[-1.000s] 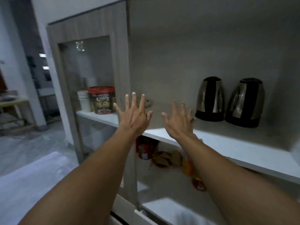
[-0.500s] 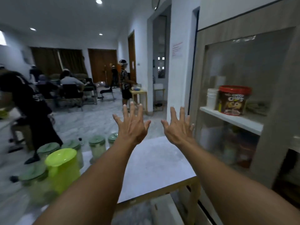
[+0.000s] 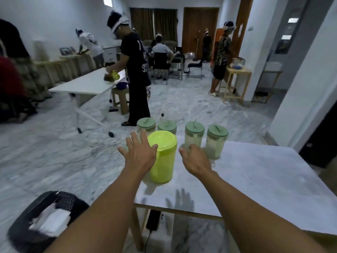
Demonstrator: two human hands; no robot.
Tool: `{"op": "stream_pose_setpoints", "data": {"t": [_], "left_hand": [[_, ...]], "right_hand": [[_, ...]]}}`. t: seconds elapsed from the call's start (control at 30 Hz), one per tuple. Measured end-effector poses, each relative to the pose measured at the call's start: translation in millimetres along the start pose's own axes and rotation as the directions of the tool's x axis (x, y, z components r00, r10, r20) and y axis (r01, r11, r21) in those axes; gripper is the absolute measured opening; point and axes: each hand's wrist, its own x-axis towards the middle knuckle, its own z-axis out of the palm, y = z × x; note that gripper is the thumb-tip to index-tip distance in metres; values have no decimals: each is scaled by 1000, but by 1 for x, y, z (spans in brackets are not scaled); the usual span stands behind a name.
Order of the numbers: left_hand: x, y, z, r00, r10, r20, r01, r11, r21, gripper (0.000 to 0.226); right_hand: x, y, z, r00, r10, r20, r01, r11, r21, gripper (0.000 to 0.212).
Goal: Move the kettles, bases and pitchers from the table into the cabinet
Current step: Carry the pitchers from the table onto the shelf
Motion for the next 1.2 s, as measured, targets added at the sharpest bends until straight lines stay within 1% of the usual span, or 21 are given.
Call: {"op": "stream_pose_setpoints", "data": {"t": [0.07,0.1,0.17,0.2,0.23,0.27,0.33,0.4,0.47,0.53,0.67,0.73,0.8,0.87,0.9,1.0,1.03,1.13,1.2], "left_hand": [[13,-18,13,978,-200,59,206,971,-119,70],[19,-26,19,945,-314,93,326,923,-203,69],[31,-39,29,865,-470,176,501,781,-374,65],[36,-45,33,829,-513,222,554,702,-449,63],[39,-48,36,798,-538,272,593,620,-514,62],[42,-51,40,777,-547,312,613,542,-575,62],[48,-56,47,753,-537,381,632,428,-646,63],[50,-57,52,738,-498,455,651,351,-673,66],[54,-58,59,726,-458,513,670,303,-677,71],[57,-60,66,726,-431,536,669,263,-695,72],[65,-70,76,709,-353,611,699,231,-677,73],[65,-73,76,694,-294,657,718,217,-661,67],[66,-76,79,689,-262,676,723,183,-666,55],[65,-77,80,710,-262,653,701,185,-688,45],[64,-78,81,724,-266,636,687,207,-696,44],[66,-81,81,780,-329,532,618,276,-736,44],[67,-82,80,789,-342,510,604,282,-745,43],[73,-82,62,822,-331,463,552,264,-791,37],[78,-77,44,864,-296,408,489,292,-822,42]], "right_hand": [[19,-10,30,987,71,146,-91,986,140,52],[26,-15,44,971,103,217,-152,964,219,53],[37,-23,72,928,154,340,-287,876,387,60],[38,-26,83,908,162,386,-339,825,453,64],[38,-29,92,894,159,419,-374,782,499,68],[38,-31,100,886,152,437,-389,757,525,66],[40,-31,114,888,127,442,-384,734,560,43],[41,-32,121,894,114,434,-386,689,613,32],[40,-36,124,903,104,416,-388,612,689,34],[38,-42,123,909,104,403,-394,531,750,38],[35,-52,125,902,168,397,-430,425,797,40],[34,-53,128,907,200,369,-420,387,821,41],[31,-54,128,911,233,341,-408,377,831,44],[27,-54,127,905,267,330,-414,386,824,49],[26,-54,126,904,281,323,-416,400,817,45],[25,-54,118,910,289,297,-400,425,812,16],[26,-55,113,913,296,282,-389,415,823,11],[31,-56,95,914,344,217,-343,363,867,7],[34,-58,80,908,375,186,-314,316,895,9]]}}
